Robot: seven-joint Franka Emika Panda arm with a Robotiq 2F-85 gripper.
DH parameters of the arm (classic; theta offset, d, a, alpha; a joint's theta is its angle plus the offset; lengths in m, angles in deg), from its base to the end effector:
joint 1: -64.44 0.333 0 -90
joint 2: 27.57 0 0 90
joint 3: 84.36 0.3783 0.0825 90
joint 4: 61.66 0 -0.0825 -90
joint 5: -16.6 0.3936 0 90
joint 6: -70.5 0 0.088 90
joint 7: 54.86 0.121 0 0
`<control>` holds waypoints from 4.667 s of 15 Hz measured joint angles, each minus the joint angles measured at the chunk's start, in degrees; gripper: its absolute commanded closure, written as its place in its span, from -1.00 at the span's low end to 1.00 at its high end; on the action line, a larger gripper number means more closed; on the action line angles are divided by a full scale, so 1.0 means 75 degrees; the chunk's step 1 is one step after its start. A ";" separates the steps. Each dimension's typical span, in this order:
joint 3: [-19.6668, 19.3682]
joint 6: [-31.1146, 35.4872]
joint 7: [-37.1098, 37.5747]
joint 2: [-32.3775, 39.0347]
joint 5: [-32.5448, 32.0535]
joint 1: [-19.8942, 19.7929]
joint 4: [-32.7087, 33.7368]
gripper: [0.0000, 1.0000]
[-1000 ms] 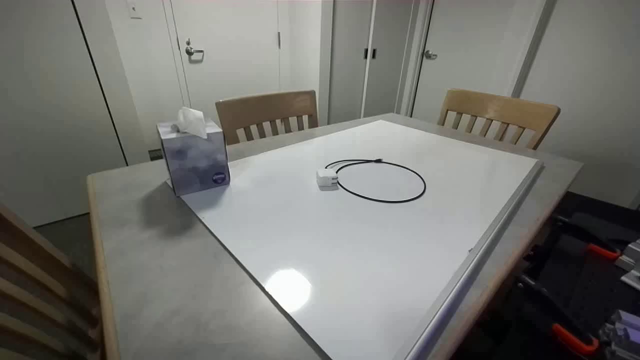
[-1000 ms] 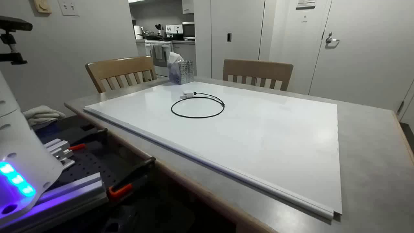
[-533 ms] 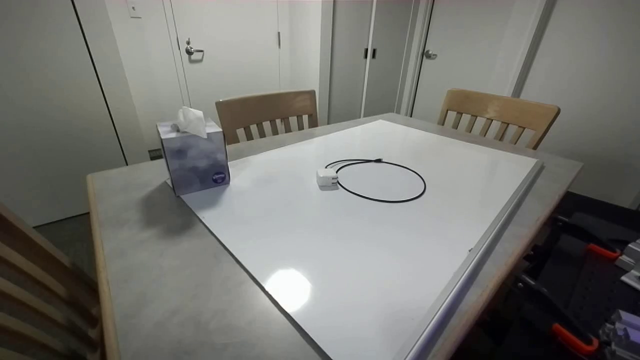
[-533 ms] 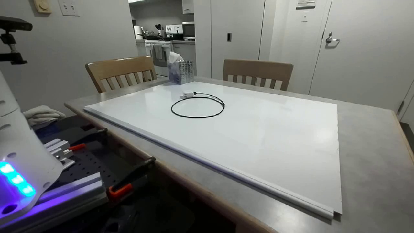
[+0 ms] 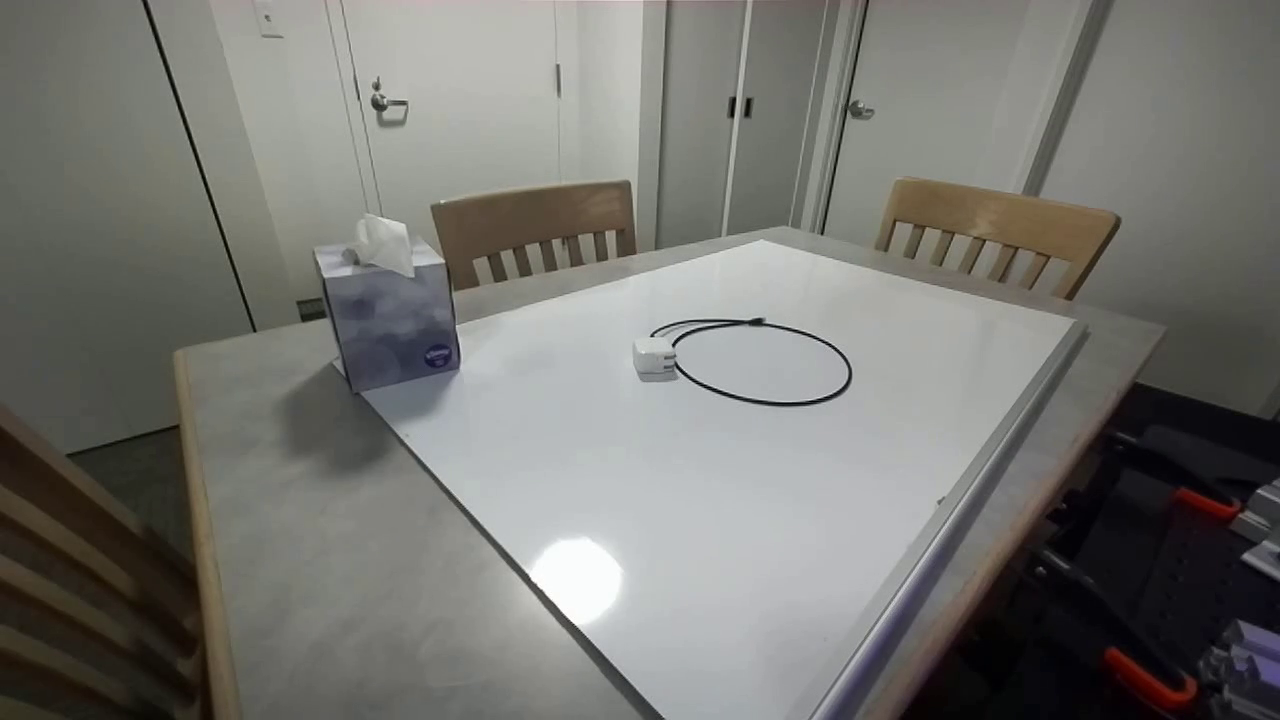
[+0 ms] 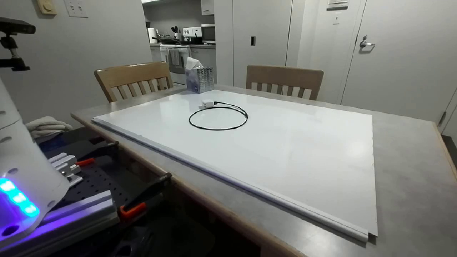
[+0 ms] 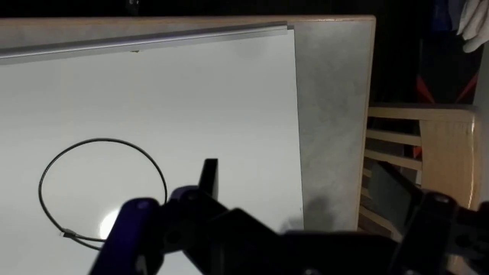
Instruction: Unwrap the charger cable
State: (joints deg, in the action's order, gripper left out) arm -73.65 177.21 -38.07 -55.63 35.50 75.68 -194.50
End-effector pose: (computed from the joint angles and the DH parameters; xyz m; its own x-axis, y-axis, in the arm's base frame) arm 0.3485 0.1851 0.5655 0.9988 -0.0157 -0.0473 -0.0260 -0.9741 -0.2246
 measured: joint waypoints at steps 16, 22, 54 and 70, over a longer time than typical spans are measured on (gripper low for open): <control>-0.0506 -0.0108 -0.0456 0.0164 -0.1301 -0.0907 -0.0982 -1.00; -0.0500 -0.0068 -0.0601 0.0178 -0.1383 -0.0888 -0.0982 -1.00; -0.1040 0.6475 -0.3278 0.2353 -0.7478 -0.1443 -0.1905 -1.00; -0.1903 1.0529 -0.5473 0.3913 -0.5219 -0.0772 -0.2653 -1.00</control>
State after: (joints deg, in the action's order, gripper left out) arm -87.92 256.18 -79.12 -26.28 -3.64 69.89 -214.40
